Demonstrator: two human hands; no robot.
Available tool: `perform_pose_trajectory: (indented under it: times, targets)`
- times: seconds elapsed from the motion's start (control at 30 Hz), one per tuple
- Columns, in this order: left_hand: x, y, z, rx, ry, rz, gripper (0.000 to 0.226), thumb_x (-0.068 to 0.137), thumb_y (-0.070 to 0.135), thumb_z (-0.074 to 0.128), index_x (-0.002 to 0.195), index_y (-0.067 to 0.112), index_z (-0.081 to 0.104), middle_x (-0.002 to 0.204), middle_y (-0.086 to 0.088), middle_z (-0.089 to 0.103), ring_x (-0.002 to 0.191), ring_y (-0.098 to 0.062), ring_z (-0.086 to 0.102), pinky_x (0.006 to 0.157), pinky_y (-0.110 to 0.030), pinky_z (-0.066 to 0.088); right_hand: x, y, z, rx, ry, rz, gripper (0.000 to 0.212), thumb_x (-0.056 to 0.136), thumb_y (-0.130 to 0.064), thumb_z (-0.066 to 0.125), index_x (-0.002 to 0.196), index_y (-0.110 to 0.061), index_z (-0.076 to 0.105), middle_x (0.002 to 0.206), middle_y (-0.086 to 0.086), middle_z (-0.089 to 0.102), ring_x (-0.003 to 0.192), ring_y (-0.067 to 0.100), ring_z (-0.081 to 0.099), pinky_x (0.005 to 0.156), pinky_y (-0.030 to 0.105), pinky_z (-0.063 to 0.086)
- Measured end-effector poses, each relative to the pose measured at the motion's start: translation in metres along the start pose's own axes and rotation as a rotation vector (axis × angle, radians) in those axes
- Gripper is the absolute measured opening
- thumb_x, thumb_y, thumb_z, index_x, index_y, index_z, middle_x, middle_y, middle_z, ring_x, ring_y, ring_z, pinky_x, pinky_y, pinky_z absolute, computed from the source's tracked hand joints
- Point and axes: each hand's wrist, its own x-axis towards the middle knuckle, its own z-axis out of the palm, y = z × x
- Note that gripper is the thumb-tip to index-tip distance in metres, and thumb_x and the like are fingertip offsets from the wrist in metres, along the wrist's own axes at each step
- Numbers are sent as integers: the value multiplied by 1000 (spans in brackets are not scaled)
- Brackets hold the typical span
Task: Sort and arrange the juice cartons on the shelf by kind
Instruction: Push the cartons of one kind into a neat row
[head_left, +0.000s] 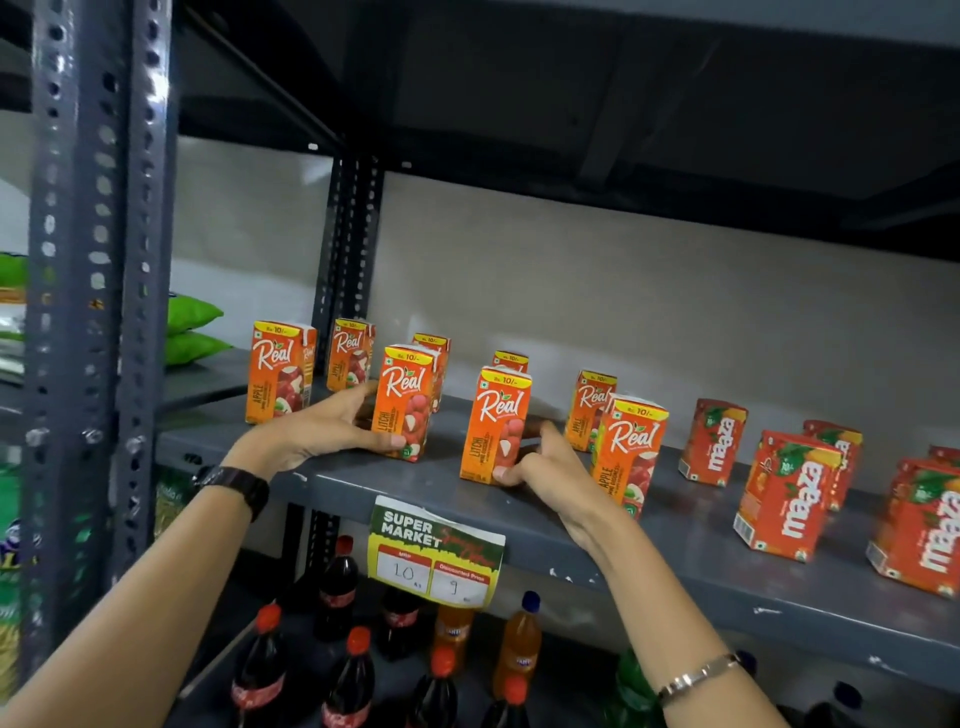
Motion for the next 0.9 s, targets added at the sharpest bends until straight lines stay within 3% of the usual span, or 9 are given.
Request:
perform_pose_trajectory:
  times: [0.13, 0.33, 0.5, 0.67, 0.77, 0.9]
  targets:
    - [0, 0, 1, -13, -16, -4, 82, 61, 31, 77, 132, 28, 35, 130, 3, 55, 119, -13, 51, 109, -42, 33, -2, -1, 1, -24, 1, 0, 47, 74, -11, 68, 114, -20, 45, 110, -1, 59, 99, 12, 55, 71, 22, 42]
    - [1, -1, -2, -65, -2, 2, 91, 59, 26, 79, 135, 24, 30, 129, 1, 56, 117, -14, 53, 108, -41, 35, -3, -4, 3, -120, -8, -1, 51, 70, -18, 75, 113, -21, 47, 112, -1, 61, 104, 16, 56, 94, 35, 44]
    - [0, -1, -2, -100, -9, 20, 83, 58, 25, 79, 127, 32, 33, 124, 4, 58, 114, -13, 55, 103, -37, 39, -6, -5, 2, -115, 15, 10, 47, 72, -17, 74, 112, -19, 49, 111, 1, 62, 102, 17, 57, 92, 33, 44]
    - [-1, -1, -2, -88, -11, 16, 92, 57, 26, 78, 135, 27, 29, 123, 4, 57, 114, -12, 54, 100, -33, 39, -6, -5, 2, -121, 28, 15, 49, 72, -16, 74, 113, -18, 48, 114, 2, 62, 103, 18, 57, 93, 34, 45]
    - [0, 0, -1, -98, -7, 9, 92, 59, 25, 77, 135, 26, 27, 129, 1, 54, 118, -15, 51, 105, -39, 37, -6, -5, 2, -127, 21, 21, 49, 72, -17, 74, 113, -18, 48, 115, 3, 62, 105, 18, 57, 94, 34, 45]
    - [-3, 3, -1, -111, -14, 4, 106, 39, 45, 88, 126, 32, 30, 128, 2, 55, 118, -15, 52, 106, -40, 36, -6, -4, 2, -129, 25, 21, 50, 72, -18, 75, 113, -17, 47, 115, 3, 62, 103, 17, 57, 91, 34, 46]
